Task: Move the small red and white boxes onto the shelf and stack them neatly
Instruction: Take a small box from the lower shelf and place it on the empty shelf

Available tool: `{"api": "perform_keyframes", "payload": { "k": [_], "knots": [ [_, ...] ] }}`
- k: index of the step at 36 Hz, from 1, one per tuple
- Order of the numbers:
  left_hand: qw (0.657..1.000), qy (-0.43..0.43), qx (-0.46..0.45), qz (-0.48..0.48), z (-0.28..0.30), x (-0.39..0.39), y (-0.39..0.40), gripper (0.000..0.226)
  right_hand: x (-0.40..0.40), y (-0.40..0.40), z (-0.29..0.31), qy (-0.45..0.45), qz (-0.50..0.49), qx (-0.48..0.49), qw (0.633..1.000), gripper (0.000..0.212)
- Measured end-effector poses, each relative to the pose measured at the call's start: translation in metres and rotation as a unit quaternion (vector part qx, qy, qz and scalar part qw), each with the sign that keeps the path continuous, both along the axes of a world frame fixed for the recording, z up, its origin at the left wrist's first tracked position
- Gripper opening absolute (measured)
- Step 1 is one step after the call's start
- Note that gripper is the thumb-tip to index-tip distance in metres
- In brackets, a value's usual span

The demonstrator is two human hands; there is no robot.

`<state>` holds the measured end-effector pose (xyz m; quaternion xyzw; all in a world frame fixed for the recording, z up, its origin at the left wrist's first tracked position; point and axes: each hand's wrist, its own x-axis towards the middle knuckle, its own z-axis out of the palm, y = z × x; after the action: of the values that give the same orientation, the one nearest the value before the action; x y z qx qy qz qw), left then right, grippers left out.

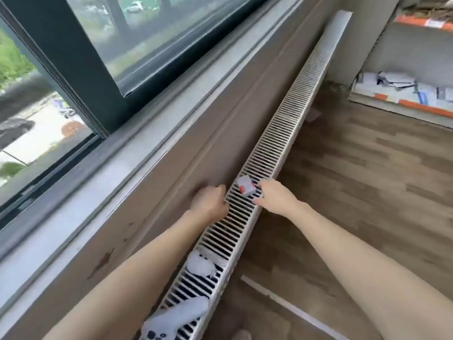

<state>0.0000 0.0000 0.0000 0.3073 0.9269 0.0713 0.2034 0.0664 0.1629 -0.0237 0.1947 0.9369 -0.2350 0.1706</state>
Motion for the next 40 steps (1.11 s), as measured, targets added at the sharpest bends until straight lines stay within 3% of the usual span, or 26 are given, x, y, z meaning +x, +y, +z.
{"api": "perform_keyframes", "payload": {
  "k": [8,16,25,40],
  "knots": [
    [0.999,-0.003,0.038,0.021,-0.03,-0.003,0.015,0.034,-0.041,-0.008,-0.041,-0.009,-0.063,0.039,0.997,0.078],
    [1.0,-0.001,-0.002,0.008,-0.028,-0.018,0.027,0.024,-0.047,-0.008,-0.043,0.018,-0.052,0.061,0.997,0.051],
    [0.997,0.034,-0.024,-0.061,0.013,-0.026,0.091,0.028,-0.005,0.08,0.045,0.057,-0.014,-0.039,0.998,0.051],
    [0.987,0.101,0.054,-0.116,0.128,0.002,0.326,0.029,0.07,0.305,0.177,0.122,-0.025,0.084,0.989,0.039]
  ]
}}
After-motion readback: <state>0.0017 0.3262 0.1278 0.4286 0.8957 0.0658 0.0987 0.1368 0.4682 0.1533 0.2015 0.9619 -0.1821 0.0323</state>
